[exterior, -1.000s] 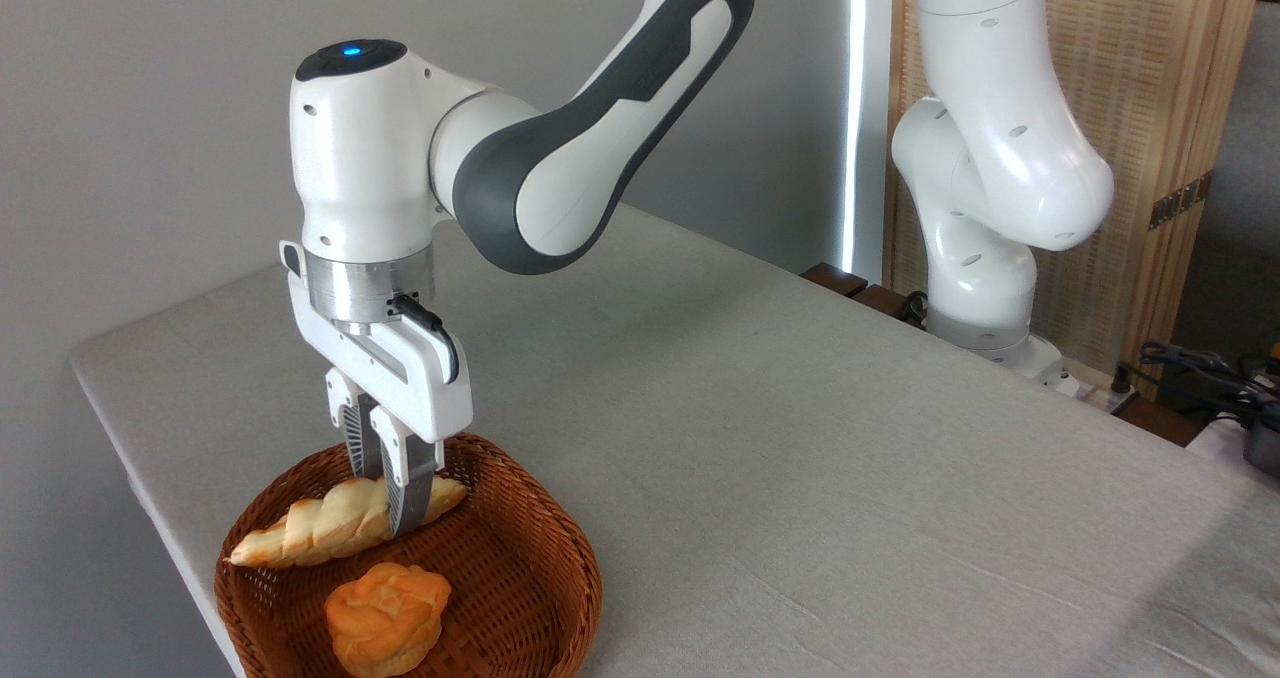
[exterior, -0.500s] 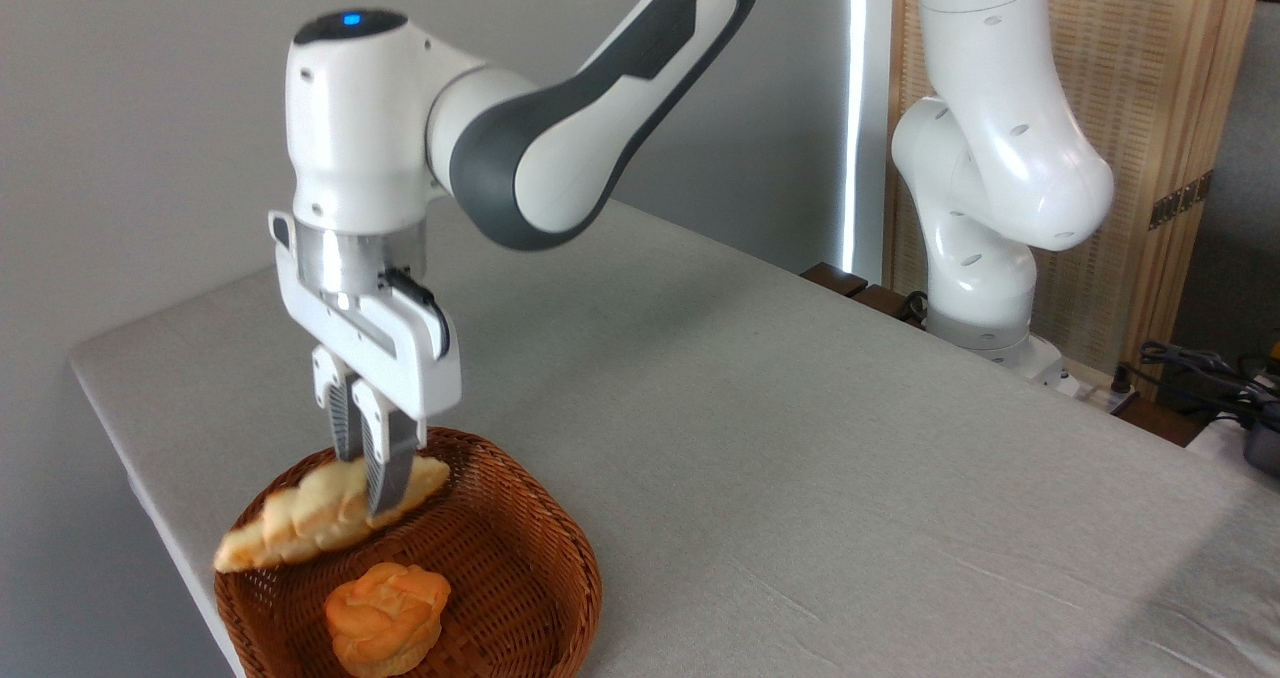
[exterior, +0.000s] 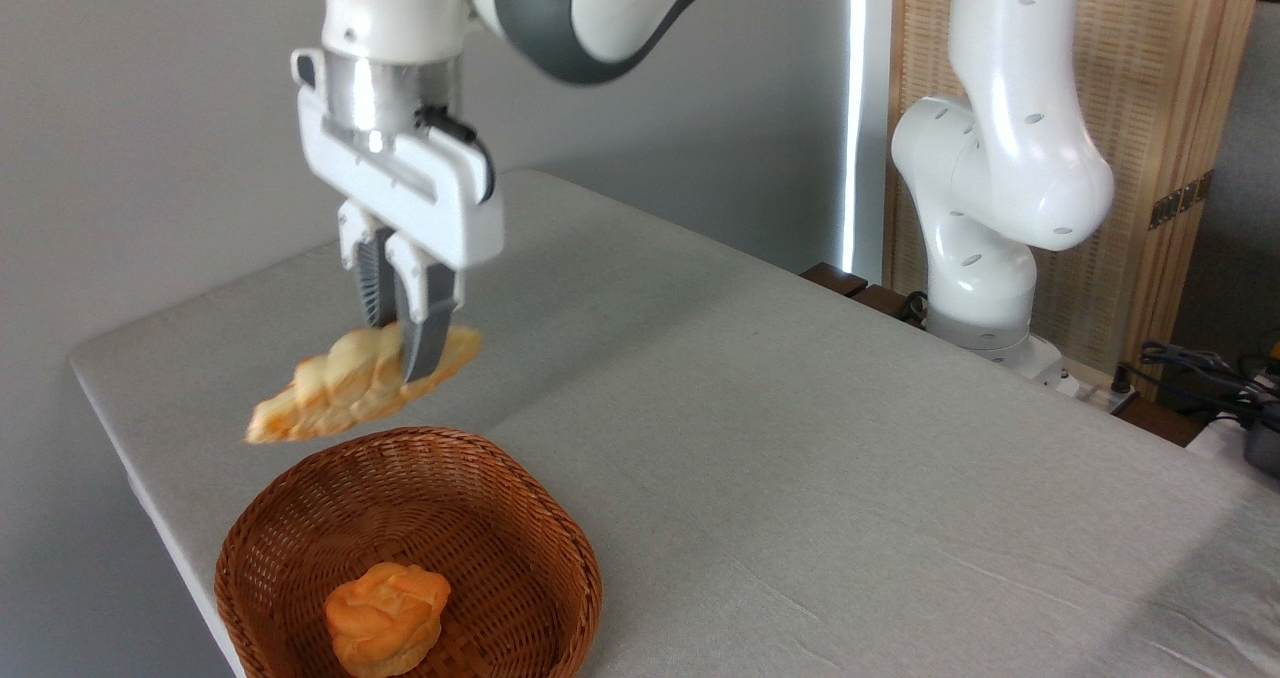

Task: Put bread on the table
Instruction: 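Lift the braided roll out of the basket, then move the roll beside the basket and release it onto the table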

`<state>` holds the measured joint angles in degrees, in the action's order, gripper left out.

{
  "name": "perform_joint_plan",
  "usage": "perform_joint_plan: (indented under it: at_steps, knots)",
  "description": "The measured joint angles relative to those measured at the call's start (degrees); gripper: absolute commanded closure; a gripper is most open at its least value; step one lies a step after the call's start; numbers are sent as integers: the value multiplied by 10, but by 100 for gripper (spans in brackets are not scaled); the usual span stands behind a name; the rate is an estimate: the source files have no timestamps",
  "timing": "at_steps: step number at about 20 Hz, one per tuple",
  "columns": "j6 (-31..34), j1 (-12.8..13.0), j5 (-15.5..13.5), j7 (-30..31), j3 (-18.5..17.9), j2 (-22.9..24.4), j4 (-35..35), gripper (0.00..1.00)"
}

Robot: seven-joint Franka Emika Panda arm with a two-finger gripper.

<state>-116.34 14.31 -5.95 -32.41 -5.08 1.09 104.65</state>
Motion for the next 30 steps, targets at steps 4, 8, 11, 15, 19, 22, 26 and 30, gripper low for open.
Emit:
perform_joint_plan:
  at_steps: [4,8,11,15,19,22,26,30]
  knots:
    - [40,-1,0,0,-1,58,41,63]
    - [51,1,0,-9,-1,121,121,60]
    - [68,5,0,-18,-1,155,170,59]
    - [75,26,0,-21,-1,168,208,55]
    - [75,42,0,-21,0,154,223,55]
    - [66,49,0,-21,1,136,223,36]
    - [49,51,0,-21,1,126,222,5]
    - [19,49,0,-21,-1,126,214,0]
